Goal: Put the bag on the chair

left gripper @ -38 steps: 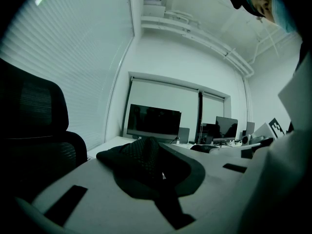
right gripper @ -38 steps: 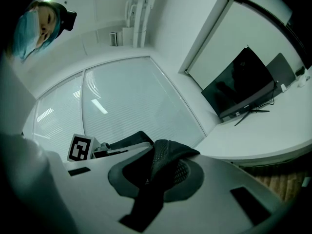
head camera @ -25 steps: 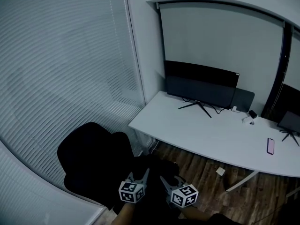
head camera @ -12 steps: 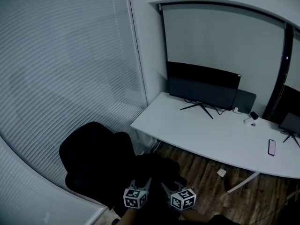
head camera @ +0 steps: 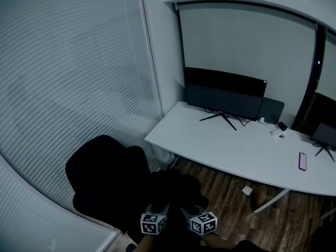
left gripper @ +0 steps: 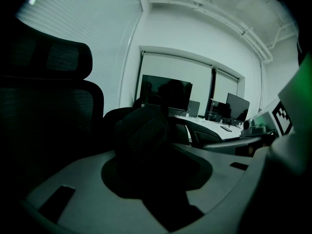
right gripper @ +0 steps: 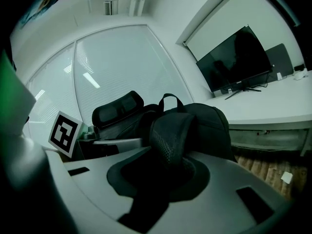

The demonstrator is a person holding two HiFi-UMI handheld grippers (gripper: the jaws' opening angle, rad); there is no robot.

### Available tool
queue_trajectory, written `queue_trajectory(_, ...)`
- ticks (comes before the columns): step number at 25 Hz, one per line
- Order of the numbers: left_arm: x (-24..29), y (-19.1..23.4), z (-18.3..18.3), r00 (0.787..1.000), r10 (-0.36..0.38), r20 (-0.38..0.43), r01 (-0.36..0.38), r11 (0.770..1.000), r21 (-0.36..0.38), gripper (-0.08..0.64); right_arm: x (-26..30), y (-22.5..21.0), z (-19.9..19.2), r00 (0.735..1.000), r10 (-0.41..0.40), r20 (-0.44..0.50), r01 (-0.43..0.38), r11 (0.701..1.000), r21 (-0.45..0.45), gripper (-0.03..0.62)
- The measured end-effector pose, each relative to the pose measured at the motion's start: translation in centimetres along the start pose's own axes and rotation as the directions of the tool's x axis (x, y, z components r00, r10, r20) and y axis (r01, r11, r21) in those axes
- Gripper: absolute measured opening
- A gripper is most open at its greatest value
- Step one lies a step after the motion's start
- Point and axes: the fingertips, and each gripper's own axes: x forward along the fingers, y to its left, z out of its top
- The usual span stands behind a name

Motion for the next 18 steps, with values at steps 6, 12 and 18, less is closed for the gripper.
queue_trajectory(6, -0.2, 0.3, -1.7, 0.999, 0.015, -0.037, -0.016, 1.0, -0.008, 0.183, -0.2, -0.4, -0.7, 0.999, -0.033, 0.0, 0.033, 0.999, 0.035, 0.118)
queue_trajectory(12, -1.0, 0.2, -2.6, 0.998, 0.018, -0.065, -0.019, 1.0, -0.018, 0.236, -1.1, -0.8, -1.3, 0.998, -0.068, 0.006, 0.067, 0.996, 0.065, 0.127)
queue_trajectory(18, -1.5, 0.2, -3.3, 0.997, 0.02, -0.072, -0.022, 1.0, -0.019, 0.252, -1.9, -0.6, -1.8, 0.996, -0.089, 0.013, 0.087, 0.994, 0.071, 0.128)
